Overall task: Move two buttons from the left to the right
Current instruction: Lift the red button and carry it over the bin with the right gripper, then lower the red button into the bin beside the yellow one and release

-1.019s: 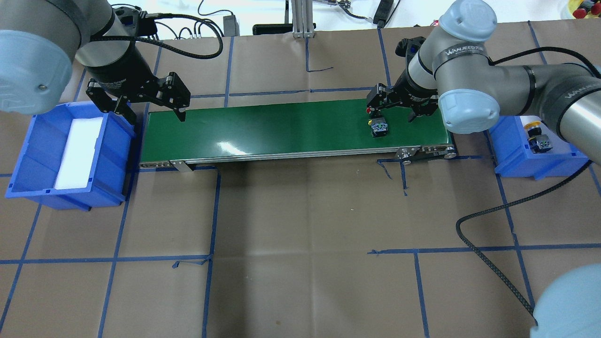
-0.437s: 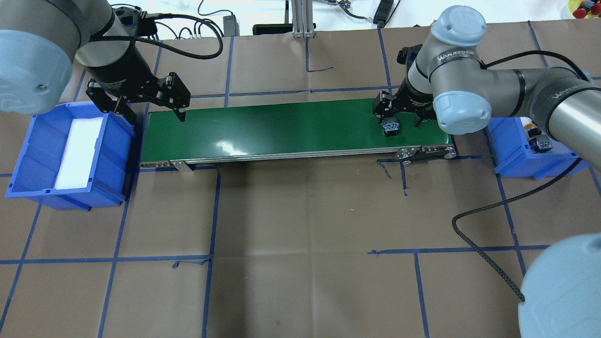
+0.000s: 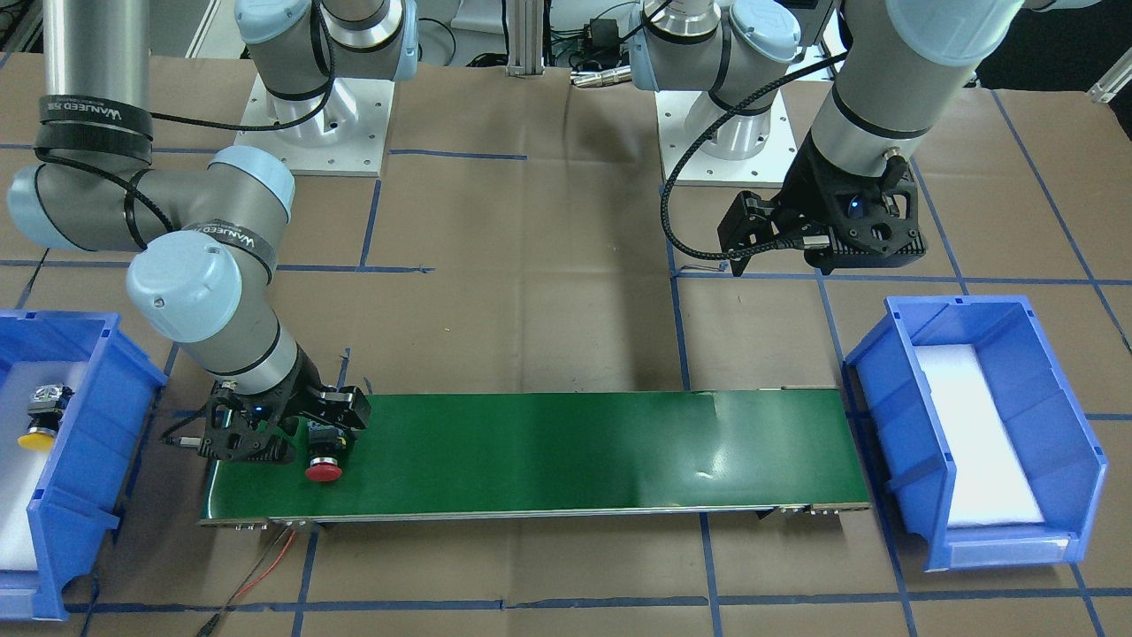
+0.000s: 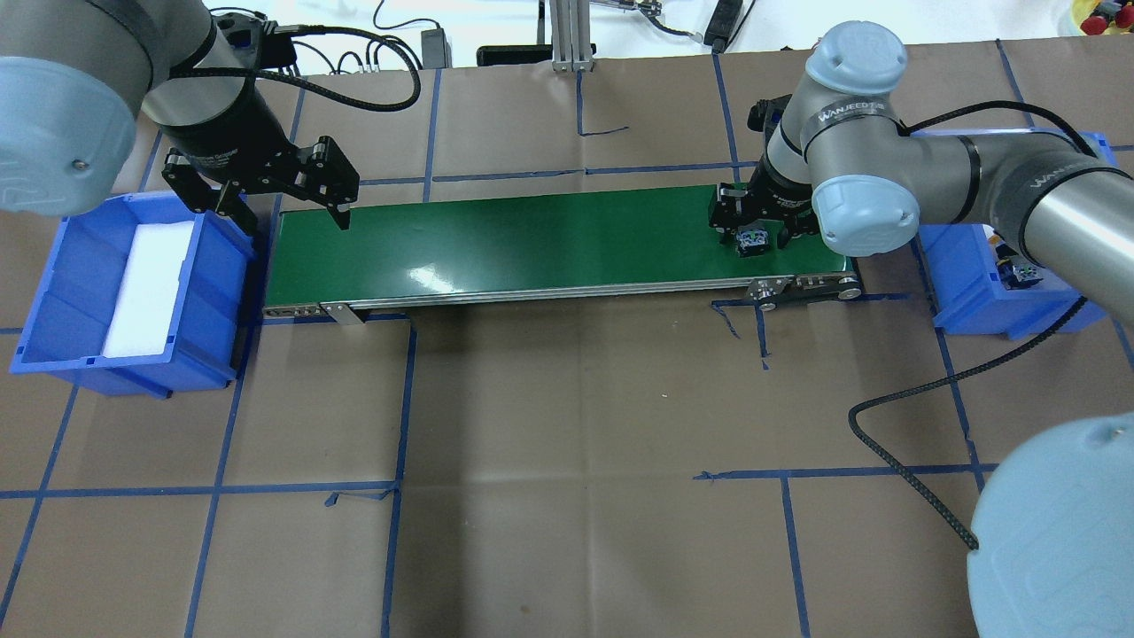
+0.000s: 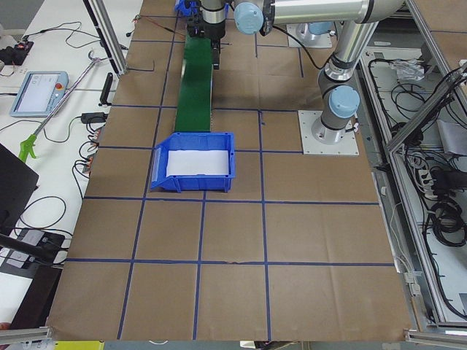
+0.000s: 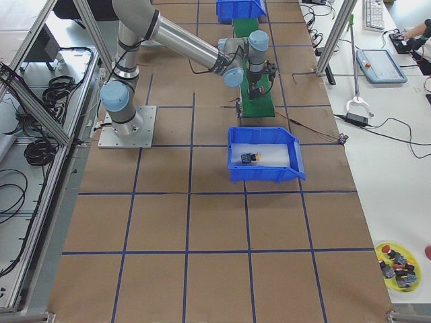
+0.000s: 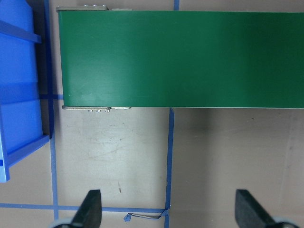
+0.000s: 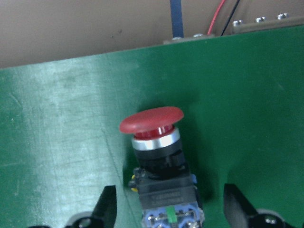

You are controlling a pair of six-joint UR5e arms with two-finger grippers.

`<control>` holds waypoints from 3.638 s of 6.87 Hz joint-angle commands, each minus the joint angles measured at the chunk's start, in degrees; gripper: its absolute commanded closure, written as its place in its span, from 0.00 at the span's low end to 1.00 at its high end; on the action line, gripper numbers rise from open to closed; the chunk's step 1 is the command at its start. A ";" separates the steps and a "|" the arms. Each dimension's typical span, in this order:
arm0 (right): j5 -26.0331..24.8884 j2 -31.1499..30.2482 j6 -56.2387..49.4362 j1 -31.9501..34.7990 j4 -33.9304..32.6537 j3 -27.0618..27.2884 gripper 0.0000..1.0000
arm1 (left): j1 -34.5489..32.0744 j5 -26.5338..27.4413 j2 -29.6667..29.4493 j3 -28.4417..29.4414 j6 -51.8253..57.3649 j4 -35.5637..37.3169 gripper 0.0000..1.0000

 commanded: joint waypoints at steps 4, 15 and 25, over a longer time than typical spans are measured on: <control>-5.88 -3.59 -7.38 -1.83 1.50 -6.91 0.95 | -0.09 -0.26 0.17 0.00 -0.22 0.05 0.00; -5.28 8.06 -31.63 -27.33 17.45 -20.90 0.96 | -0.97 -0.53 0.09 -0.09 0.57 0.84 0.00; -2.84 13.00 -31.73 -27.24 16.28 -21.69 0.01 | -0.97 -0.53 0.09 -0.09 0.57 0.84 0.00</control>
